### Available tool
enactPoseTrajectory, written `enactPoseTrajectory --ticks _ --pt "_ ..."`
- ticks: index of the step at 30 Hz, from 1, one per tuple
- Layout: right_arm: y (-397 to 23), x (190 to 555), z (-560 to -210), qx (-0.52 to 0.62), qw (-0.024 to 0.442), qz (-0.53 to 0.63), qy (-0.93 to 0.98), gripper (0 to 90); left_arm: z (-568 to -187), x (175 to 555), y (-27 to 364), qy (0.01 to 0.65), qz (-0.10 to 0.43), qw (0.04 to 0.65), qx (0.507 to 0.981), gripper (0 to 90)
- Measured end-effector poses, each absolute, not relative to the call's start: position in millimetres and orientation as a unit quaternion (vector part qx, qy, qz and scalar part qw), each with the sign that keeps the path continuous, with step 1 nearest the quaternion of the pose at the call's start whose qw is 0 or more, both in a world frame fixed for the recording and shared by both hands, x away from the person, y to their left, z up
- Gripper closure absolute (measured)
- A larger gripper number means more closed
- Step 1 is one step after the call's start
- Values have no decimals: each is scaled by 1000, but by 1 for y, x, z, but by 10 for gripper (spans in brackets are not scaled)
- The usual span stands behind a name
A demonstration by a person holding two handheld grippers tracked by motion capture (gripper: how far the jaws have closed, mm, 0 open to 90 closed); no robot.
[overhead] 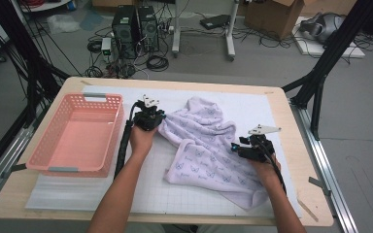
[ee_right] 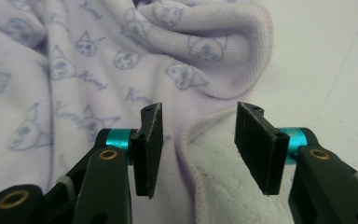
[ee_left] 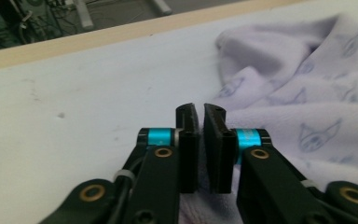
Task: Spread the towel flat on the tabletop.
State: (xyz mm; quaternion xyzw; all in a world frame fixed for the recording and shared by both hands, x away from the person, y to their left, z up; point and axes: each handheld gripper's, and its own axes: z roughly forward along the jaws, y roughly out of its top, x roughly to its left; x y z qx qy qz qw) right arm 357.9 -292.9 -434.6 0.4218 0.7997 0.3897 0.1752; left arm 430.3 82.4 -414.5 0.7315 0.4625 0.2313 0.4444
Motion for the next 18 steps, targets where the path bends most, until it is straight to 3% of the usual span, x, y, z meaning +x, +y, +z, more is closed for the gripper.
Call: enactPoseTrajectory --ticks 2,4,7,14,18 --pt "-290 364 -440 422 165 388 802 513 -415 425 76 454 222 452 735 647" --pt "-283 371 -446 420 156 376 811 560 -416 419 72 439 217 462 739 615" --pt "-274 379 -441 397 156 367 827 851 -416 410 68 428 204 464 748 579" --pt "-302 396 -427 497 293 336 745 883 -421 386 61 408 168 475 761 561" --pt "-317 395 -427 528 280 355 719 869 -427 372 57 405 147 462 775 503"
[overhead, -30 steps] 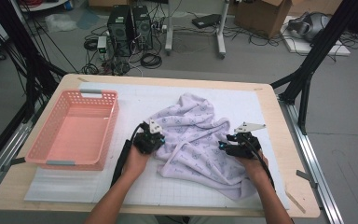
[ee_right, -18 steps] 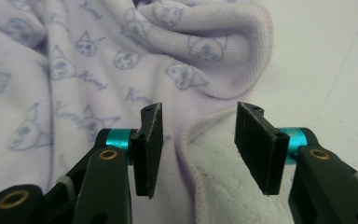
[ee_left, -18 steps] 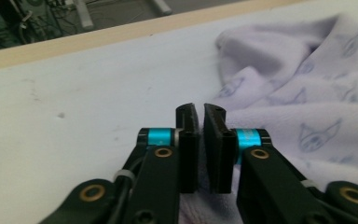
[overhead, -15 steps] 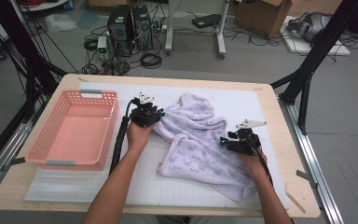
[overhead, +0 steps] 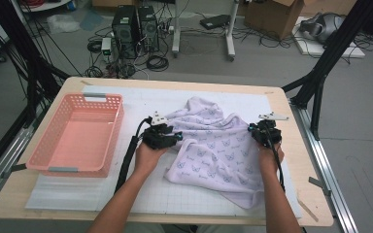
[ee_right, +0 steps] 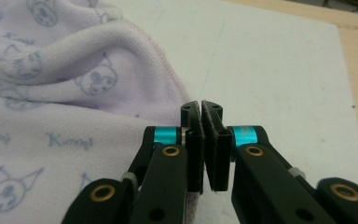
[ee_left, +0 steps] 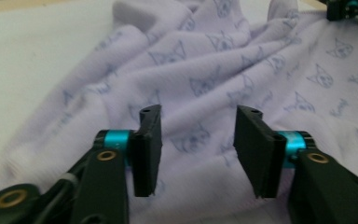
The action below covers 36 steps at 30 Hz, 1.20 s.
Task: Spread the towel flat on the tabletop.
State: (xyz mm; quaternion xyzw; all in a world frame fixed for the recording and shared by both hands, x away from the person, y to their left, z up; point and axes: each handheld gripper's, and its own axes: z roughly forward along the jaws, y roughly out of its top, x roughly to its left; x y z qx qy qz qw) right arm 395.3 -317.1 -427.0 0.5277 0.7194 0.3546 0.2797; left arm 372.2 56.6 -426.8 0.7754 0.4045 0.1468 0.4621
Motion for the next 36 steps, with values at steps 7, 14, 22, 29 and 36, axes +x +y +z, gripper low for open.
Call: enactPoseTrajectory --ticks 7,14,22,29,36 --pt "-310 383 -421 498 261 382 733 698 -447 364 36 391 125 431 804 423" --pt "-305 376 -419 479 243 393 746 661 -443 362 35 372 156 425 810 813" --pt "-299 365 -421 458 216 395 766 642 -437 395 86 458 252 433 734 821" --pt "-291 365 -438 444 157 380 796 575 -434 392 88 466 222 466 719 610" --pt "-280 376 -444 439 214 357 797 879 -424 366 91 429 176 513 722 474"
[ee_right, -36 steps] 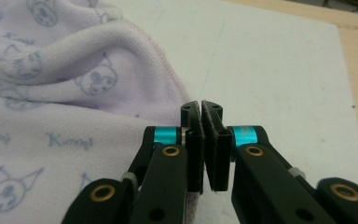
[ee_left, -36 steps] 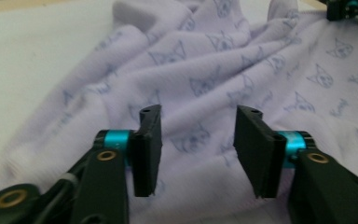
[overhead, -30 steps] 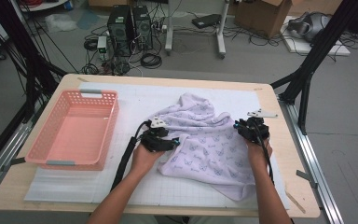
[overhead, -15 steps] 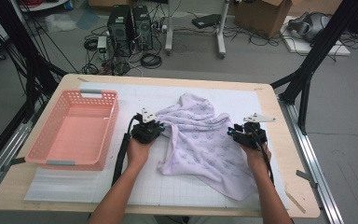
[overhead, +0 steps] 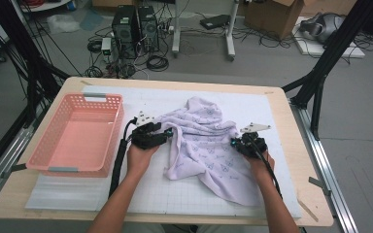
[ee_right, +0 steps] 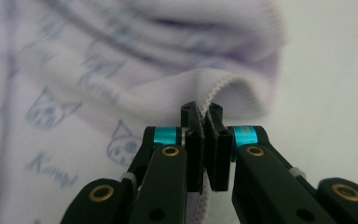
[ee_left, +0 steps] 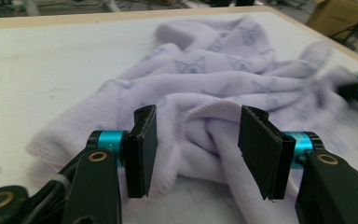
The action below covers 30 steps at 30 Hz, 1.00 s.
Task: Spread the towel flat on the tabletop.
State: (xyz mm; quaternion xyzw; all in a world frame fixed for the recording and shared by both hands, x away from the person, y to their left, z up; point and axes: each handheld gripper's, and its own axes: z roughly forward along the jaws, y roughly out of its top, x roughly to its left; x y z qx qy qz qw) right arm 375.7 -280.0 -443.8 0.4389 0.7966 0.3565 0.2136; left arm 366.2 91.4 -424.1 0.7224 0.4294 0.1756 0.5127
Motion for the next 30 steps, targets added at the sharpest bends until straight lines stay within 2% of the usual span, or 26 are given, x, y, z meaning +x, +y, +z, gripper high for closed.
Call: enactPoseTrajectory --ticks 5,6,9,11,16,20,22,23,24,28,30 --pt "-295 388 -438 504 312 331 734 880 -426 351 93 407 174 499 745 482" --pt "-297 389 -437 514 320 330 724 879 -426 348 92 401 168 501 748 483" --pt "-301 389 -437 528 298 343 717 864 -427 337 88 370 142 506 766 514" --pt "-301 384 -434 515 292 347 727 767 -430 327 83 350 130 512 773 568" --pt "-303 363 -426 502 279 380 725 699 -442 313 72 328 102 499 795 551" --pt "-305 343 -423 479 245 413 735 647 -450 306 61 312 103 465 822 531" --pt "-305 330 -423 465 228 421 745 617 -449 304 59 307 98 455 830 654" --pt "-305 323 -424 460 220 423 750 604 -448 301 59 303 102 449 835 778" --pt "-306 316 -426 456 207 424 754 587 -446 299 59 305 105 451 832 854" --pt "-307 298 -437 444 190 398 780 548 -436 290 77 341 104 502 788 870" --pt "-309 297 -444 446 175 391 786 565 -431 289 91 365 109 528 759 870"
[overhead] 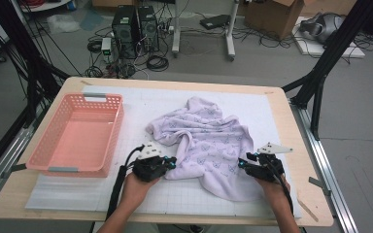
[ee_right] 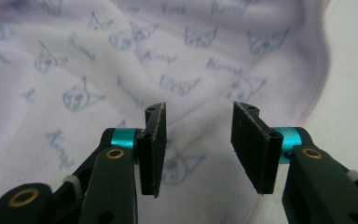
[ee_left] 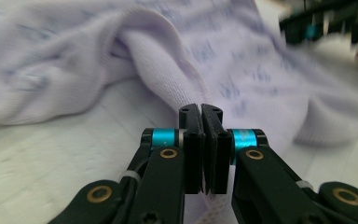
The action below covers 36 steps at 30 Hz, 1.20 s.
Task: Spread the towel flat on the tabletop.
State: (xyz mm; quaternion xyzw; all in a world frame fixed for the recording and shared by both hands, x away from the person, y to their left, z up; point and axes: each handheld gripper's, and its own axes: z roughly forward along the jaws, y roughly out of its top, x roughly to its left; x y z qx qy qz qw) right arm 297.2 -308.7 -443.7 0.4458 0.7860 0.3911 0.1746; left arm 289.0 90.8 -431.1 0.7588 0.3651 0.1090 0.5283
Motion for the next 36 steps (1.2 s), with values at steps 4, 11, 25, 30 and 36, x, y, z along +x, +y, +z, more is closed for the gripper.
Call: enactPoseTrajectory --ticks 4,11,25,30,36 --pt "-312 307 -448 449 152 393 788 847 -424 298 106 404 133 531 733 871" --pt "-305 330 -438 468 233 387 760 880 -431 331 95 456 165 495 721 871" --pt "-308 329 -432 486 277 391 731 670 -437 337 108 433 162 507 728 532" --pt "-317 298 -426 473 258 426 726 622 -442 316 116 412 124 508 746 536" --pt "-322 271 -436 474 238 395 750 592 -452 314 108 405 112 447 790 583"
